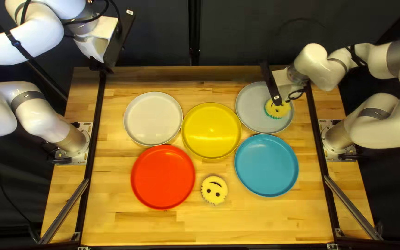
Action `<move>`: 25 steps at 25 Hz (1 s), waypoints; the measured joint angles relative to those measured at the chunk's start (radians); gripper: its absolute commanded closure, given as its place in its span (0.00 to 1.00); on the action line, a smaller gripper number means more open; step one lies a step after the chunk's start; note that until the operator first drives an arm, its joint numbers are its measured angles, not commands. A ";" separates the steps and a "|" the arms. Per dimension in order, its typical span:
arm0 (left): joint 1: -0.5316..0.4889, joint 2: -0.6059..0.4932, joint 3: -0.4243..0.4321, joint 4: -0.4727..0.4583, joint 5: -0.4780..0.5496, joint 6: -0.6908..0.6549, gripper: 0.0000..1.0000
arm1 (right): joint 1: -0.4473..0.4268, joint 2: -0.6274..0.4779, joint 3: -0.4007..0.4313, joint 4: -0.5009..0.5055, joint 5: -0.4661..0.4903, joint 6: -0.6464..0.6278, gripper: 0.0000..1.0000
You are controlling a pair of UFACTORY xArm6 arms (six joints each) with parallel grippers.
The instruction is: Pick up sponge and scrub the plate
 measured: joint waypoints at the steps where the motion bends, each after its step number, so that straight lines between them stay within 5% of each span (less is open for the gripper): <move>1: 0.000 0.000 0.000 0.000 0.000 0.000 0.00 | -0.003 0.024 -0.026 0.005 0.002 -0.006 1.00; 7: 0.000 0.000 0.000 0.000 0.000 0.000 0.00 | 0.010 0.080 -0.094 0.020 0.015 -0.008 1.00; 20: 0.000 0.000 0.000 0.000 0.000 0.000 0.00 | 0.151 -0.164 0.145 -0.058 0.002 0.143 1.00; 25: 0.000 0.000 0.000 0.000 0.000 0.000 0.00 | 0.167 -0.199 0.176 -0.069 0.003 0.159 1.00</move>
